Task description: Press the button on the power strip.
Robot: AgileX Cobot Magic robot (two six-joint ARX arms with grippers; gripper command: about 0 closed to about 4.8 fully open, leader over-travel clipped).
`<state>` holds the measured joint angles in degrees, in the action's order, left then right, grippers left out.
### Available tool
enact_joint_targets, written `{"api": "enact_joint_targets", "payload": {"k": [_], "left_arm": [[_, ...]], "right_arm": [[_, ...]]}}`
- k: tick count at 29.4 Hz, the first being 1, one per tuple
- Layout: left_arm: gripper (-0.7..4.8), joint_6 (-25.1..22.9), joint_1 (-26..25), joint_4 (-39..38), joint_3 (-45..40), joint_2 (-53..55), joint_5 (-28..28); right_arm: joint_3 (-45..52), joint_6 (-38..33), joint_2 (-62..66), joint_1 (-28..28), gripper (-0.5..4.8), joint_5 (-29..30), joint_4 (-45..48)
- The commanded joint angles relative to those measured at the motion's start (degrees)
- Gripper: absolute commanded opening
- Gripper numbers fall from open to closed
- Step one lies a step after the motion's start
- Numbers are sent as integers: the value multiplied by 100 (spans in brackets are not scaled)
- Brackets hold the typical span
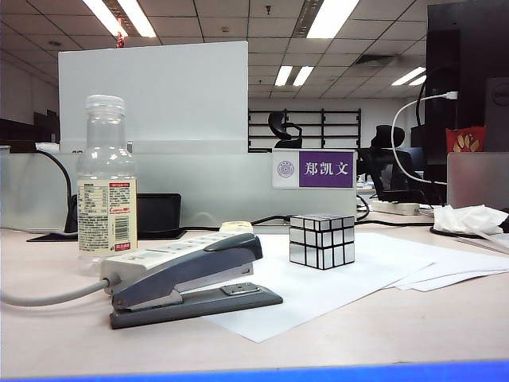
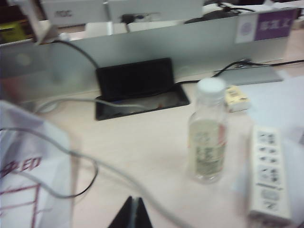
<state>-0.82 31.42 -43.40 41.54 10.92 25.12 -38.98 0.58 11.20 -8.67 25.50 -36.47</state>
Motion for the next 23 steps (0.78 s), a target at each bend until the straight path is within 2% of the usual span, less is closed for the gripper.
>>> {"api": "enact_joint_targets", "payload": {"k": [1,7,12,14,16,18,23], "left_arm": [[-5,35,-7,-243,-118,-201,275],[-5,24,-7,-326,-365,-315,511],[-5,61,-7,164,-669,-306,833],[-4,251,-7,258,-708,-310,857],[-5,407,-7,671,-837,-310,822],[-5,776,-7,1290,-1049,-310,704],[-5,940,-7,2234,-1687,-310,267]], "right_arm": [[280,-455,-216,-2,0,-2,286],[933,-1010,-754,-2,0,-52,730],[1585,-1541,-1102,-4,0,-605,1357],[1740,-1637,-1106,-2,0,-734,1768],[1978,-1711,-1106,-2,0,-811,2345],[2199,-1714,-1106,-2,0,-1034,2557],[2638,-1711,-1108,-2,0,-1034,2677]]}}
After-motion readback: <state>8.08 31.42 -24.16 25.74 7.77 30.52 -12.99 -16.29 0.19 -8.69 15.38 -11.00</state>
